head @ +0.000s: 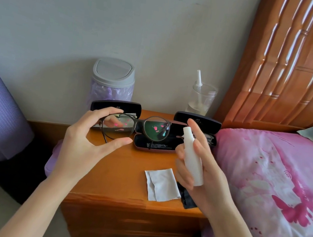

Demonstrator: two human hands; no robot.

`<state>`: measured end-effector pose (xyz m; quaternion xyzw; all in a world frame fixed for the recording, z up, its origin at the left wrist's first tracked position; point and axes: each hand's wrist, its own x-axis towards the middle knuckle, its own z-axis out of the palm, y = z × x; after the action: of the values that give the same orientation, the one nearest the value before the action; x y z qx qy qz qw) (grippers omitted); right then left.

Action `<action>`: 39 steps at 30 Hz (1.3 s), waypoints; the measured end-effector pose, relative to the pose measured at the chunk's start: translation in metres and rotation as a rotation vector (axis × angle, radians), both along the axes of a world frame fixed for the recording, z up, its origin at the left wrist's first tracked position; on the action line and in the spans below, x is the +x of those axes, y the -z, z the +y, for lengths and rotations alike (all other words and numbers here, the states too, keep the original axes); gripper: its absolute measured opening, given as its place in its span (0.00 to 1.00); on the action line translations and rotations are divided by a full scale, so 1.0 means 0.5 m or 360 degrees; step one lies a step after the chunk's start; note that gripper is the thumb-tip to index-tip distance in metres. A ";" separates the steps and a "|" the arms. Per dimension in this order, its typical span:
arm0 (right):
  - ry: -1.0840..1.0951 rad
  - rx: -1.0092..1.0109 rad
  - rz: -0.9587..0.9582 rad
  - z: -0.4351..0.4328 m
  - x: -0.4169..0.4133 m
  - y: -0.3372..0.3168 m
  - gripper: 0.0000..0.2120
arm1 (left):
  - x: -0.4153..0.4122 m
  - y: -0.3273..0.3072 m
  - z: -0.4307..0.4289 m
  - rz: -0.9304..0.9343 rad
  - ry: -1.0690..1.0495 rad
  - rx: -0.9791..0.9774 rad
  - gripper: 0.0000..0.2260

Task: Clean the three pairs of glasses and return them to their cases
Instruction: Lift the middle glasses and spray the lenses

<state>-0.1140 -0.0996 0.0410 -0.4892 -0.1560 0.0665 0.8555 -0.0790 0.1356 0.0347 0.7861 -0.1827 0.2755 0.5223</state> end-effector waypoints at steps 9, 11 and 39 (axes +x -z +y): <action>0.0860 -0.1263 -0.0523 0.027 -0.017 -0.010 0.24 | 0.000 0.006 -0.011 -0.0097 -0.0033 0.0139 0.24; 0.0959 -0.1414 -0.0598 0.034 -0.013 -0.003 0.24 | 0.000 0.007 -0.013 -0.0115 -0.0042 0.0154 0.24; 0.0886 -0.1649 -0.0840 0.103 -0.019 -0.015 0.24 | -0.001 0.025 -0.042 -0.0149 -0.0017 0.0072 0.23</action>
<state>-0.1237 -0.0483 0.0483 -0.8611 -0.1760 -0.2138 0.4264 -0.0794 0.1147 0.0221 0.7848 -0.2091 0.3106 0.4939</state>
